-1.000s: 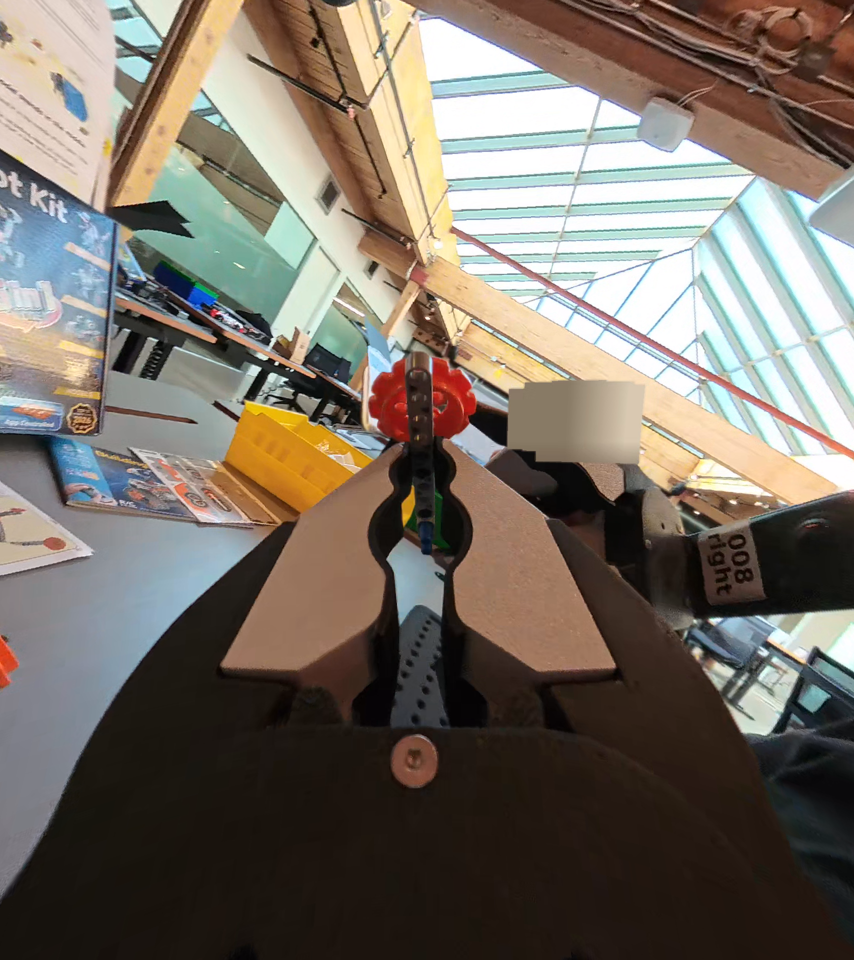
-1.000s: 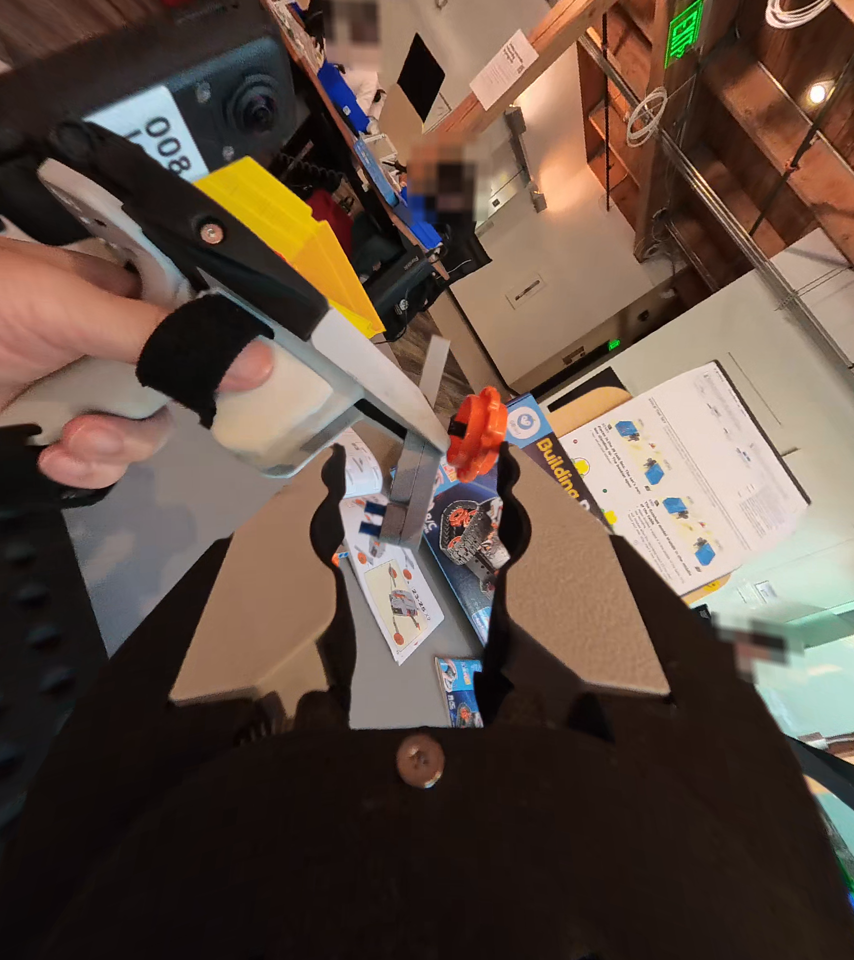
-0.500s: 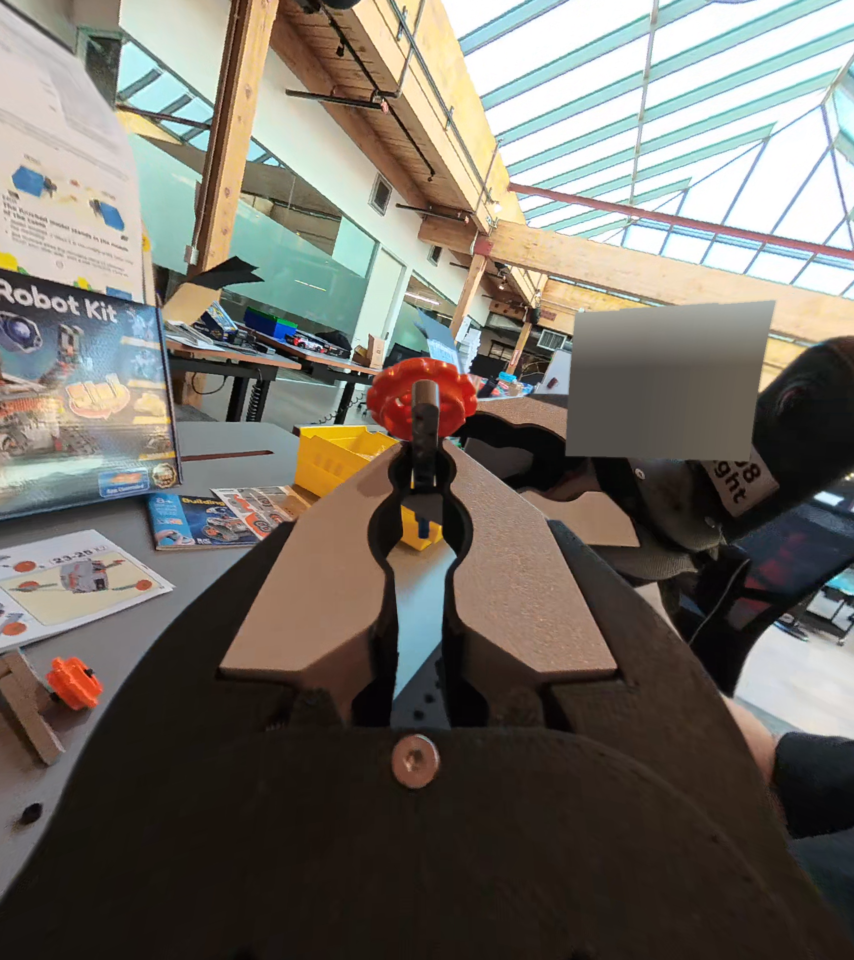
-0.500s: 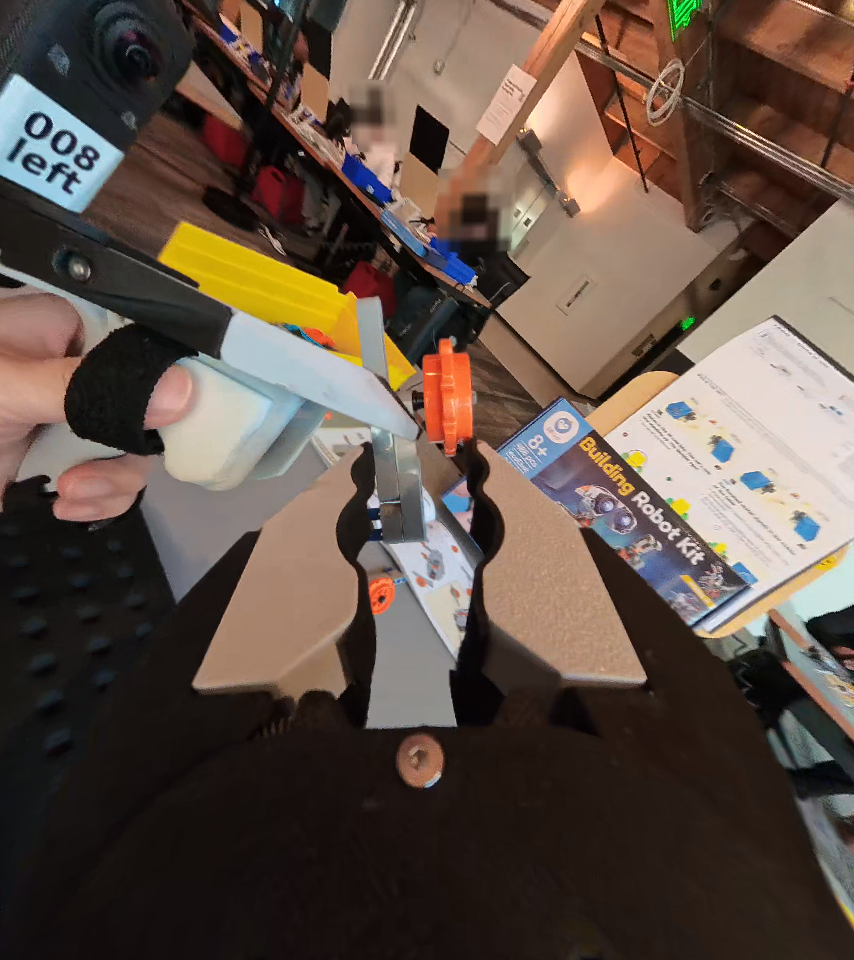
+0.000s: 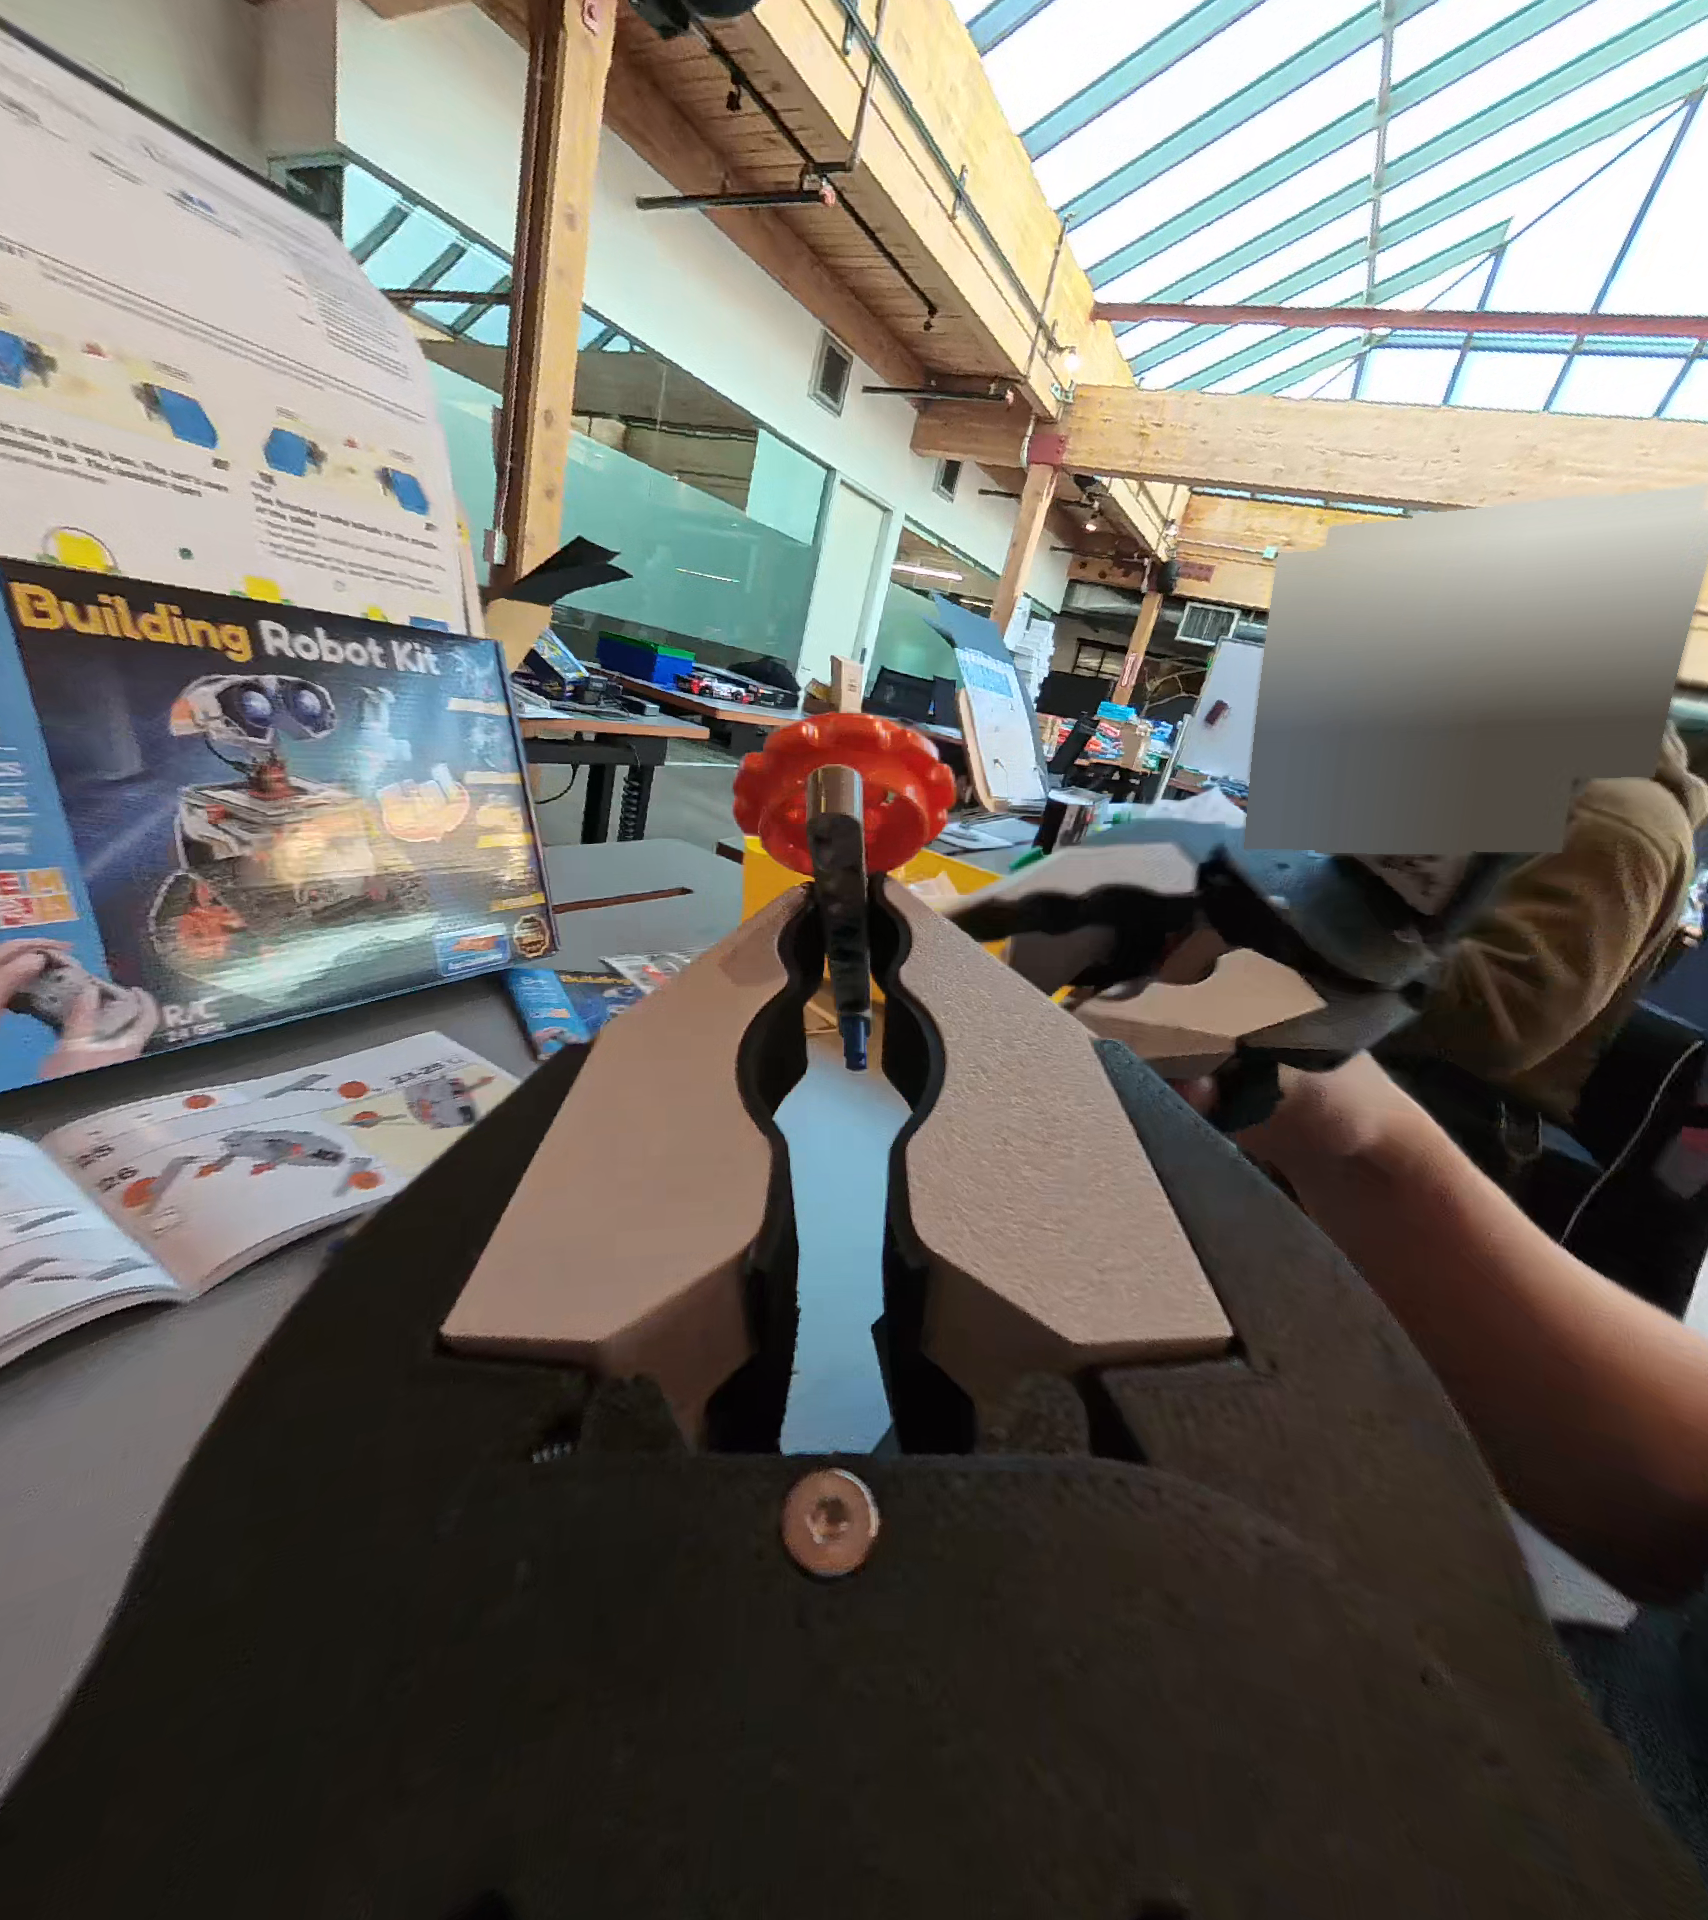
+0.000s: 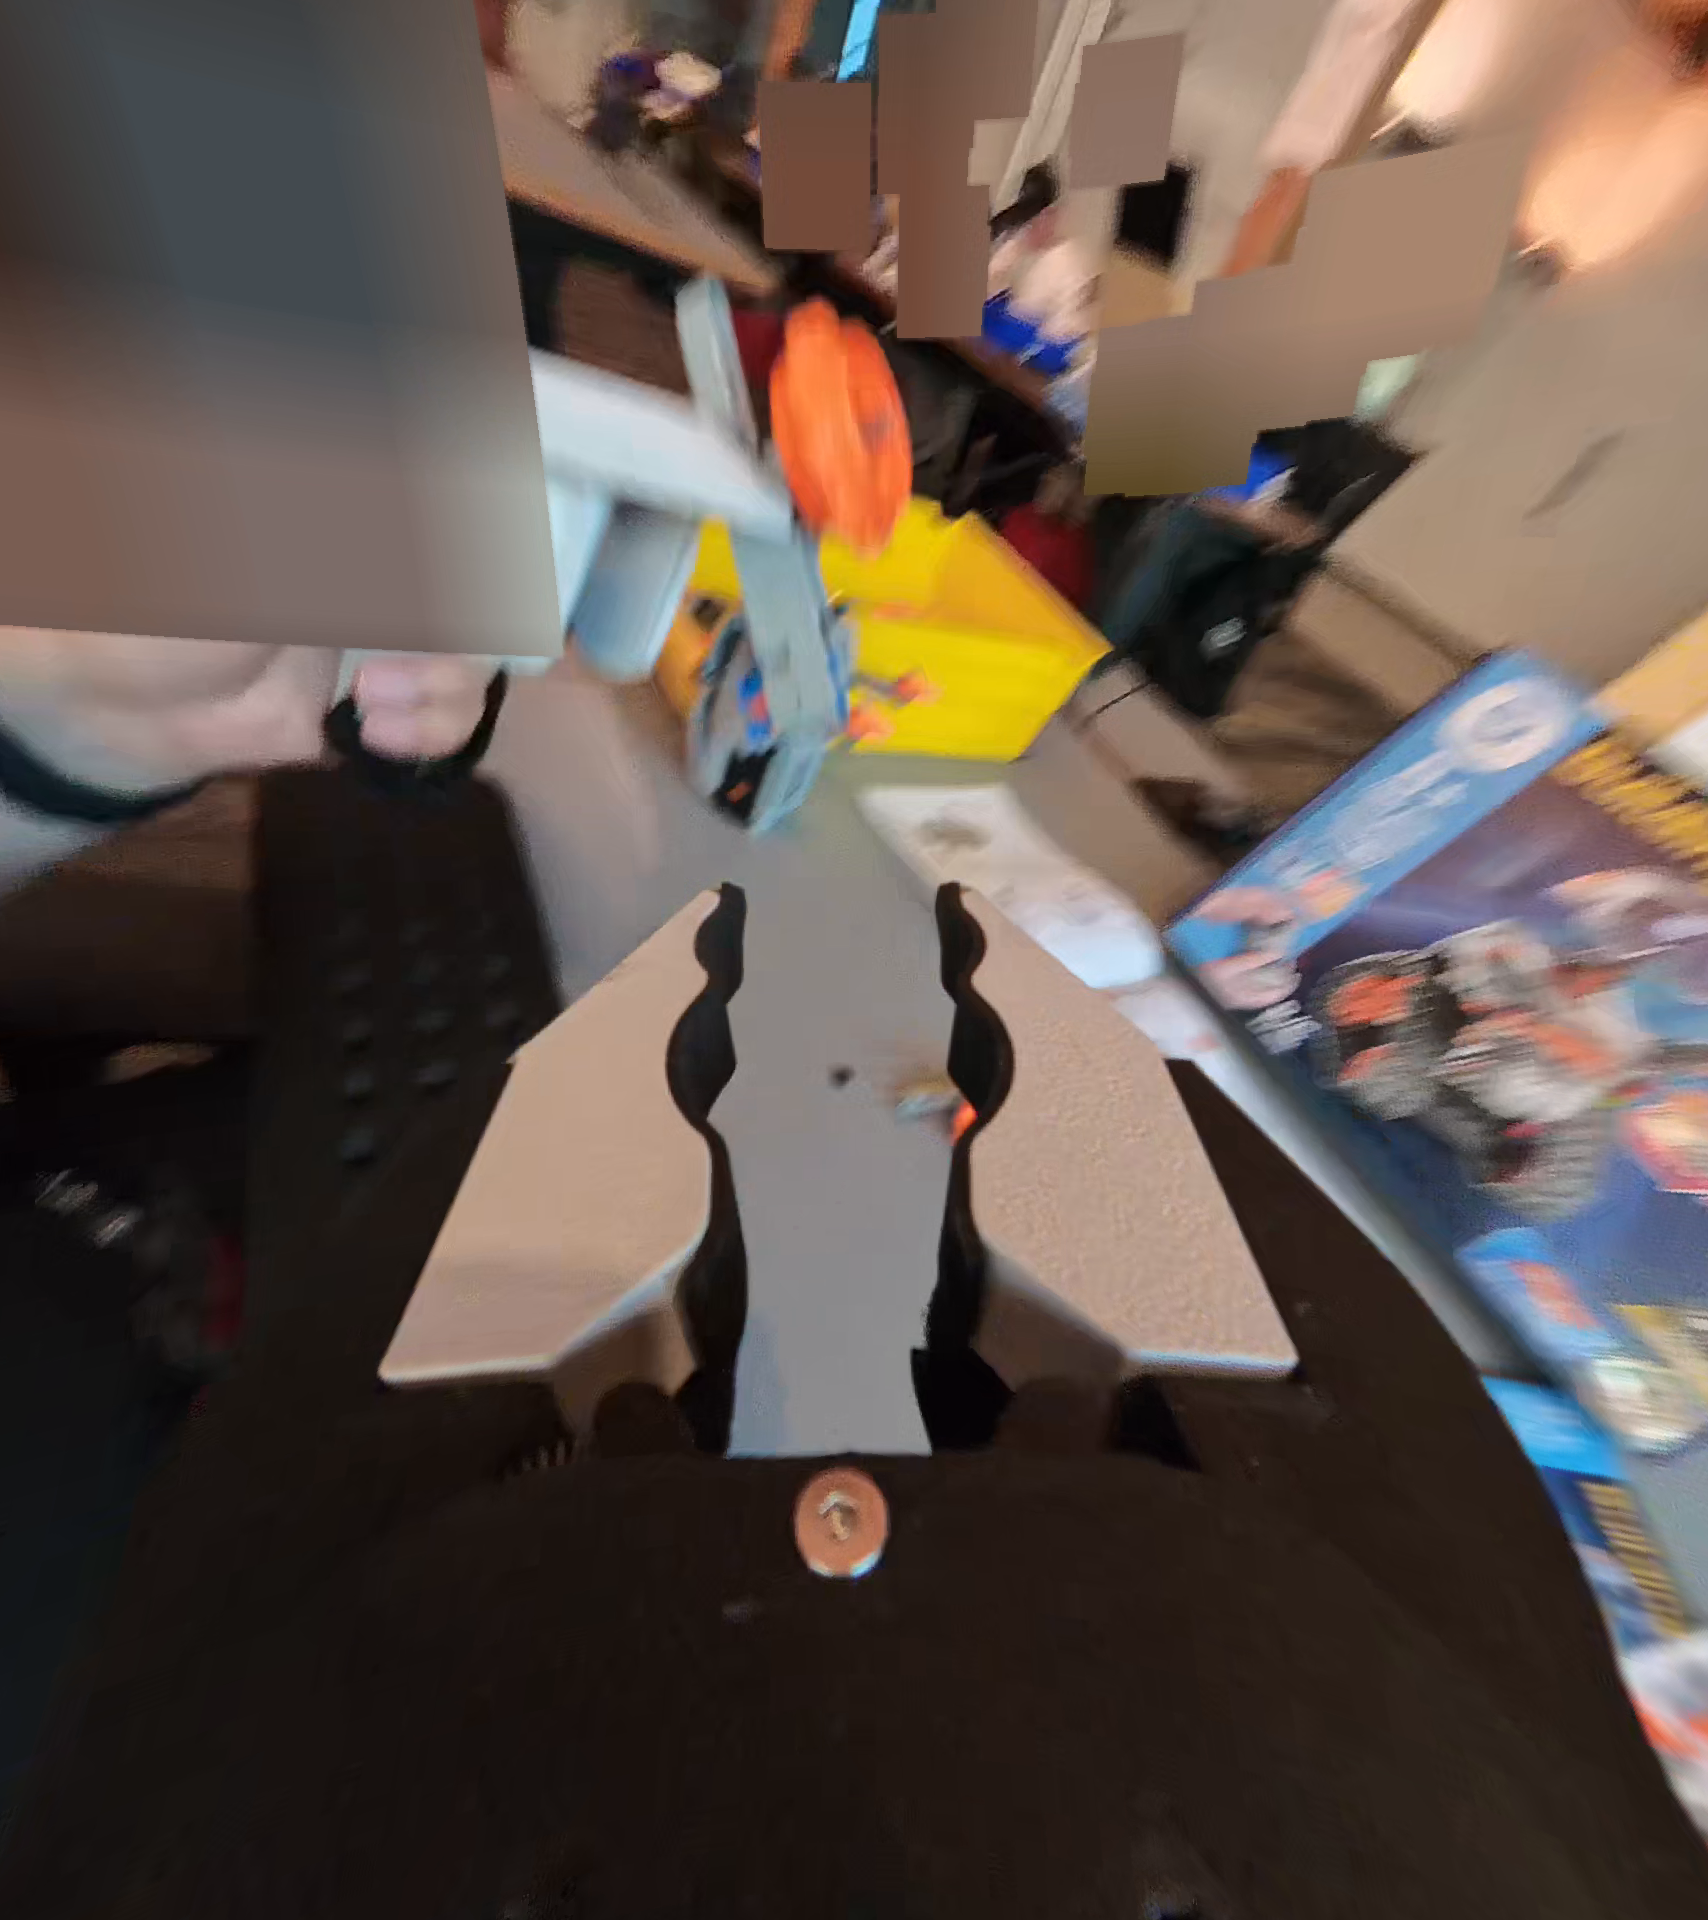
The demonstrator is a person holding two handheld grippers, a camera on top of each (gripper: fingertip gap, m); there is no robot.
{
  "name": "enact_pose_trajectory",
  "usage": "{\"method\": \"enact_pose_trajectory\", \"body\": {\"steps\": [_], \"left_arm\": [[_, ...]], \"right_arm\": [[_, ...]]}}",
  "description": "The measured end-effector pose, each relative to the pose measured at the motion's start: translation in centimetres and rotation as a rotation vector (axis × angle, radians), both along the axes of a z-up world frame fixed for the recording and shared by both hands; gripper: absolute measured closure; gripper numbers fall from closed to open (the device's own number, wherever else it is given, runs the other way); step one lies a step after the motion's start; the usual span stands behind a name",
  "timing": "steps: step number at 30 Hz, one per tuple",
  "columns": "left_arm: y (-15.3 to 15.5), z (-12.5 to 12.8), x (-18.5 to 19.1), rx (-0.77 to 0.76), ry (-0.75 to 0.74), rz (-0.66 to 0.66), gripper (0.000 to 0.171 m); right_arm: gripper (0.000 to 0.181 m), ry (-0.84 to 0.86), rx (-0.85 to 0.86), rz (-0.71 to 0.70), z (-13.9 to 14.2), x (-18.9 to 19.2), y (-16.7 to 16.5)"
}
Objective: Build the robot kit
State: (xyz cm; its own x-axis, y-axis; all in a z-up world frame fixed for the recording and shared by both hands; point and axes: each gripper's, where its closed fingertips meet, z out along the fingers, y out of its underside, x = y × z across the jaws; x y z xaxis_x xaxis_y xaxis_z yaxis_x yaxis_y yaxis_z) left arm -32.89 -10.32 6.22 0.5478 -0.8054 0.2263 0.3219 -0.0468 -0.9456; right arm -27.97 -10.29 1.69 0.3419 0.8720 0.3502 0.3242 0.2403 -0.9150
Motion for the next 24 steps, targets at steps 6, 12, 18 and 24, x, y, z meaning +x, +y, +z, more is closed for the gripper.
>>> {"method": "enact_pose_trajectory", "body": {"steps": [6, 12, 18, 24], "left_arm": [[-0.4, -3.2, -3.1, -0.1, 0.095, -0.084, 0.166], [0.3, -4.7, -5.4, -0.15, 0.157, -0.07, 0.166], [0.3, -4.9, -7.0, -0.171, 0.145, -0.112, 0.166], [0.2, -5.5, -7.9, -0.209, 0.096, -0.143, 0.166]], "right_arm": [[0.157, -0.301, -0.181, 0.073, -11.3, -0.5, 5.3], [0.156, -0.6, -0.188, 0.211, -14.6, -3.8, 7.4], [0.156, -0.853, -0.204, 0.318, -17.0, -5.0, 8.8], [0.164, -0.877, -0.281, 0.366, -17.6, -6.2, 9.1]]}}
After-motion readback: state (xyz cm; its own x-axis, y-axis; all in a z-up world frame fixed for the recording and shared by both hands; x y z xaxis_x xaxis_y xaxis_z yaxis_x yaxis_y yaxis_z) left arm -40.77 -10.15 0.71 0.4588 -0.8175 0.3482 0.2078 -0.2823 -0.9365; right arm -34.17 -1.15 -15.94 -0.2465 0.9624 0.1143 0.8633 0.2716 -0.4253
